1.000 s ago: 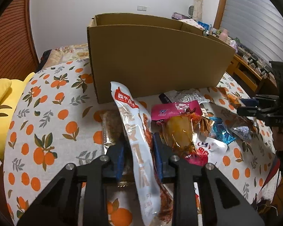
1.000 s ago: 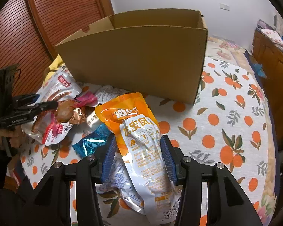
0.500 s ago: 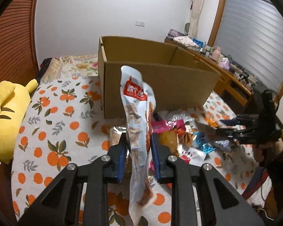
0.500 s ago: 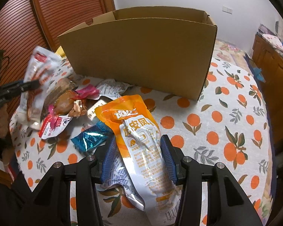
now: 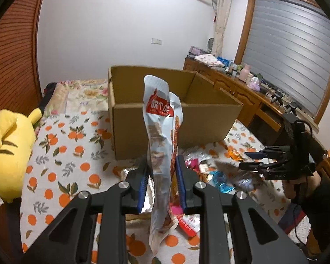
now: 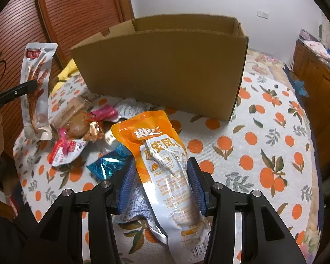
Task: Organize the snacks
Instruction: 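Carry both packets over the box and open both tools to drop them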
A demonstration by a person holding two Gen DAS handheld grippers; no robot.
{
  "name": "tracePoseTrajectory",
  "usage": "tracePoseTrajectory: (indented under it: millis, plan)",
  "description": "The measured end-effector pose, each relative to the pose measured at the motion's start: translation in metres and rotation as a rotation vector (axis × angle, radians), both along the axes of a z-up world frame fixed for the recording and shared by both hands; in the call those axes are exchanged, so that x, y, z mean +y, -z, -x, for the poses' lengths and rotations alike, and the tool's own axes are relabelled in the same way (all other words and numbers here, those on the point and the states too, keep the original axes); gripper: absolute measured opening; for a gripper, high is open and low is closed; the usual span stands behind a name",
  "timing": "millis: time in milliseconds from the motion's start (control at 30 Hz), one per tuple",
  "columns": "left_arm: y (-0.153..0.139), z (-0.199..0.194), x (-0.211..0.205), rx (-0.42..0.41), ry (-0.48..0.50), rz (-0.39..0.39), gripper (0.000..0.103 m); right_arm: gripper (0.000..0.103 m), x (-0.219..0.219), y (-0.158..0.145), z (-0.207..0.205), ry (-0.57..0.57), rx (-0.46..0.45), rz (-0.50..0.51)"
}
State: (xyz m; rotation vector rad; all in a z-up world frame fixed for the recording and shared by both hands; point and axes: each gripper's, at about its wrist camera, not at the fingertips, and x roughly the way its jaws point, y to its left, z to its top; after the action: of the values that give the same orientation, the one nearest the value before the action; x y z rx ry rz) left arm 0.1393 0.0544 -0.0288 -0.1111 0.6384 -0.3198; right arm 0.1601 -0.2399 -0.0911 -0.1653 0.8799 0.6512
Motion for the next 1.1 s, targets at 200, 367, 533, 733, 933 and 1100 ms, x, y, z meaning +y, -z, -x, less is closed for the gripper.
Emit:
tracePoseTrajectory:
  millis: [200, 367, 533, 733, 933, 1100]
  plan:
    - [-0.025, -0.006, -0.009, -0.043, 0.019, -0.011, 0.020, 0.048, -0.006, -0.020, 0.002, 0.006, -0.045, -0.068]
    - [-0.038, -0.016, -0.015, -0.067, 0.025, -0.020, 0.020, 0.048, -0.006, -0.037, 0.005, 0.004, -0.084, -0.109]
    - [-0.046, -0.029, -0.020, -0.077, 0.029, -0.029, 0.020, 0.048, -0.007, -0.054, 0.003, 0.002, -0.117, -0.138]
    - [-0.063, -0.045, -0.025, -0.101, 0.031, -0.044, 0.021, 0.048, -0.004, -0.088, -0.003, -0.006, -0.176, -0.155]
    - [-0.073, -0.069, -0.026, -0.109, 0.017, -0.080, 0.021, 0.048, 0.016, -0.122, -0.018, -0.026, -0.240, -0.146]
    - [-0.075, -0.086, -0.023, -0.106, 0.002, -0.076, 0.021, 0.048, 0.038, -0.134, -0.037, -0.032, -0.257, -0.126]
